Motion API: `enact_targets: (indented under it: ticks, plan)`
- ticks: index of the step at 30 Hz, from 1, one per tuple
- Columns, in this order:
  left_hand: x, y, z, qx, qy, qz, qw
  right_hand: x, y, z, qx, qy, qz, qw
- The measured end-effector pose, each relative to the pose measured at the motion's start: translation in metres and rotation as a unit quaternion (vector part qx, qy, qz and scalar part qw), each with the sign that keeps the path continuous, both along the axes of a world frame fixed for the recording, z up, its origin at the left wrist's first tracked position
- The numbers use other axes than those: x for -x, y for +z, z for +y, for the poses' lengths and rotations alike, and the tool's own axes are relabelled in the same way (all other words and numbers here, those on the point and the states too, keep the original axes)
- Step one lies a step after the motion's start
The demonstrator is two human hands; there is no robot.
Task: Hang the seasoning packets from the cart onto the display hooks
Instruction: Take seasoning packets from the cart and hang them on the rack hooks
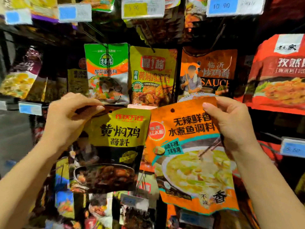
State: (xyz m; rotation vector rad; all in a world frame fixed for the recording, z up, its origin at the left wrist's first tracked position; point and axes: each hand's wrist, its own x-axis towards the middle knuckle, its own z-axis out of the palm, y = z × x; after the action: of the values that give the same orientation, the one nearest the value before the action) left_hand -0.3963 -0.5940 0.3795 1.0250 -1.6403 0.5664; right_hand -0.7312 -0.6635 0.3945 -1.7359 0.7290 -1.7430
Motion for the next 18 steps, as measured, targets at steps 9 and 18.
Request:
enact_targets:
  ticks: [9,18]
  plan:
    - [-0.019,-0.006,0.017,-0.006,0.036,0.027,0.999,-0.007,0.008,-0.002,0.016,-0.009,-0.017,1.0]
    - [0.004,-0.032,0.018,-0.055,-0.03,0.026,0.998,0.005,-0.025,0.011,0.103,-0.082,0.032,0.991]
